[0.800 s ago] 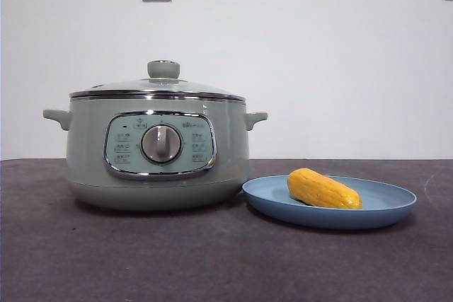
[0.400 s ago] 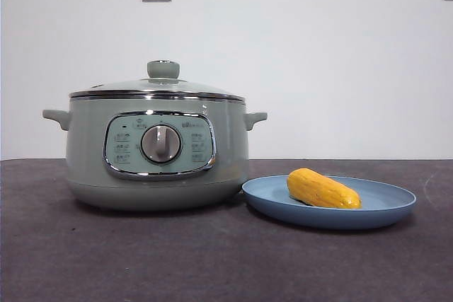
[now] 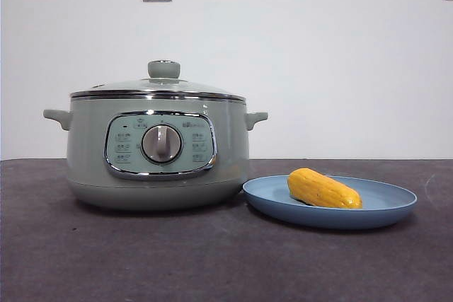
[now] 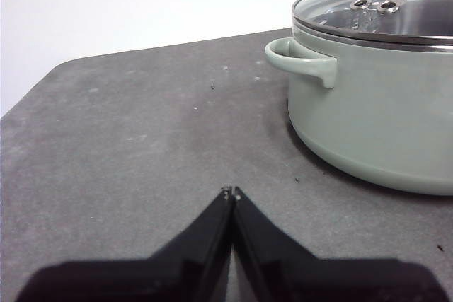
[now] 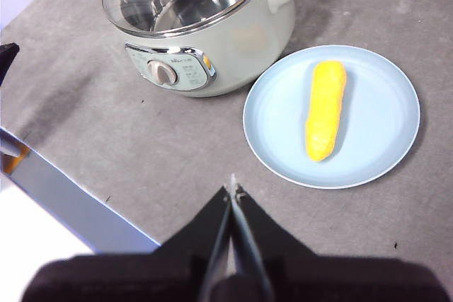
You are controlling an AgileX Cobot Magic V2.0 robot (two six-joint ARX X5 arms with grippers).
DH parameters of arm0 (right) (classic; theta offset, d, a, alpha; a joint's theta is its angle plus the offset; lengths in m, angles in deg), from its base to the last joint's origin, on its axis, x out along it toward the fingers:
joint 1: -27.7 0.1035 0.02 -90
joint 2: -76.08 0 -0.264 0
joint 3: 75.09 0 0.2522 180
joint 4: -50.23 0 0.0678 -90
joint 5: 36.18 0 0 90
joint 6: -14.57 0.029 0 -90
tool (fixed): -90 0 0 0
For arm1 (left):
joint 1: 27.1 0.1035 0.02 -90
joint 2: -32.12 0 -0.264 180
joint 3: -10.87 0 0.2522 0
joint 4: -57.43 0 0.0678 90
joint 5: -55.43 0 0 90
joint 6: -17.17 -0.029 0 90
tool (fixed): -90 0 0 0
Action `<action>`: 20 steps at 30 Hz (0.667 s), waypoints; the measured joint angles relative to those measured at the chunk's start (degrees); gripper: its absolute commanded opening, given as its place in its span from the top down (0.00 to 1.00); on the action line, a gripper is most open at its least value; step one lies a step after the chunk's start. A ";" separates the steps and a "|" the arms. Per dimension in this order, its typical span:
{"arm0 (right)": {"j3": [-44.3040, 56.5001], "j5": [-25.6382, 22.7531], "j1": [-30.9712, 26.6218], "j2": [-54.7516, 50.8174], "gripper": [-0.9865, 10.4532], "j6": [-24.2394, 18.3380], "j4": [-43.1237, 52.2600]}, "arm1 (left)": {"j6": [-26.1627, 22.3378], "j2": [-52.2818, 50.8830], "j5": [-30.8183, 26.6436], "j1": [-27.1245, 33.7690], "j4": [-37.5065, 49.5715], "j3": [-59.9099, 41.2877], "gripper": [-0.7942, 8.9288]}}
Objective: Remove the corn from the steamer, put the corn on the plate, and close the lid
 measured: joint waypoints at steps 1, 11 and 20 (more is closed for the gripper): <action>0.00 0.00 0.00 0.00 0.91 0.00 -0.02 | 0.04 0.00 0.00 0.00 0.00 0.00 0.92; 0.00 0.00 0.00 0.00 0.91 0.00 0.00 | 0.07 0.00 0.00 0.00 0.02 0.00 0.92; 0.00 -0.04 0.00 0.00 0.91 -0.90 0.31 | 0.07 0.00 0.00 0.00 0.02 0.00 0.92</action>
